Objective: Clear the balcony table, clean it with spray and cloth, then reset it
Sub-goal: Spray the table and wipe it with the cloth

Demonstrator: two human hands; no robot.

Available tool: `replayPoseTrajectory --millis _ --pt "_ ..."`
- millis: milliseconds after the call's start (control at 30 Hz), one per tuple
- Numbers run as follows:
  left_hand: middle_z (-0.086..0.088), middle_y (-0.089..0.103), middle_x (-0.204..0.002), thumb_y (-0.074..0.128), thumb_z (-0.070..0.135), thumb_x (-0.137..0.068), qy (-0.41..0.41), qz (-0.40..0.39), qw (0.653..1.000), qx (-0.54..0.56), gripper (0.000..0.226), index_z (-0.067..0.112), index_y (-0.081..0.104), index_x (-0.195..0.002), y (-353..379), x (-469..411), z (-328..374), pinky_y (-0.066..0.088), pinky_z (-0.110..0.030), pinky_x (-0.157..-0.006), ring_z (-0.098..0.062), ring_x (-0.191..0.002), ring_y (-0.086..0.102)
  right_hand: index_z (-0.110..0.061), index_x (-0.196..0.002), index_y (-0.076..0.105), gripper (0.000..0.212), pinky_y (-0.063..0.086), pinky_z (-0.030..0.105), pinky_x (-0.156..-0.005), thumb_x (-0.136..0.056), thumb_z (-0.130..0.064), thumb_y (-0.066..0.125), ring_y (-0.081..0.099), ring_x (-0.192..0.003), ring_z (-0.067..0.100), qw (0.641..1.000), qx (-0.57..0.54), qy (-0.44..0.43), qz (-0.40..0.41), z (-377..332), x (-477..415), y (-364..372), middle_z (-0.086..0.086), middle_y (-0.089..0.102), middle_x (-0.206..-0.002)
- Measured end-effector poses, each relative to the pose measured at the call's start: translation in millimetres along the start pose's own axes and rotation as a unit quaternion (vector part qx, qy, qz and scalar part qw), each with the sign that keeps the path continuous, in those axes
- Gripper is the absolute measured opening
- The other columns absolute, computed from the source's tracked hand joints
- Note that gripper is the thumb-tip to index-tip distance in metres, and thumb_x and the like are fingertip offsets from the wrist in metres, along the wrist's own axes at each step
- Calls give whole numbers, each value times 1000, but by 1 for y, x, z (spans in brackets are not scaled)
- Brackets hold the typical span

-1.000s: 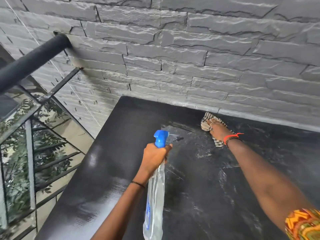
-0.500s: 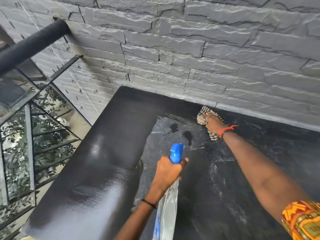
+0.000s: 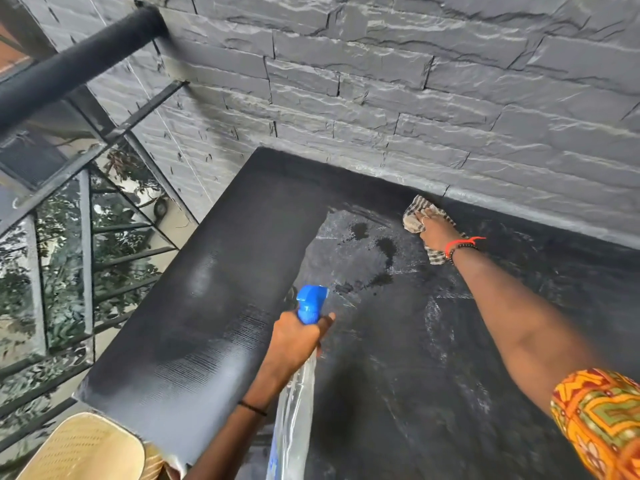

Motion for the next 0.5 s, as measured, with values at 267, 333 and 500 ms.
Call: replayPoseTrajectory --millis 267,333,500 --pt "-8 64 -54 69 30 -84 42 -85 995 -7 27 16 64 -63 9 12 -8 40 -12 -50 -8 -41 53 -8 -147 32 56 14 37 -121 -94 -2 48 16 -146 32 995 -62 31 77 7 11 11 18 18 -157" --pt "-16 69 -66 69 30 -85 40 -82 996 5 28 18 62 -60 9 10 -11 42 -16 -54 -10 -42 54 -5 -145 35 52 15 36 -120 -94 0 44 21 -144 30 993 -65 31 89 2 10 14 16 27 -154" --pt "1 62 -49 68 28 -85 32 -77 996 13 25 14 65 -64 8 4 -11 39 -10 -47 -7 -39 52 -5 -143 39 51 16 37 -120 -92 4 41 24 -143 29 992 -70 0 106 -34 9 18 15 31 -152"
Point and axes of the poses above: each hand's wrist, its own x-axis away from the middle knuckle, its own y-axis out of the palm, z = x × y, the point moved 1 cm from there along -x, towards the middle knuckle
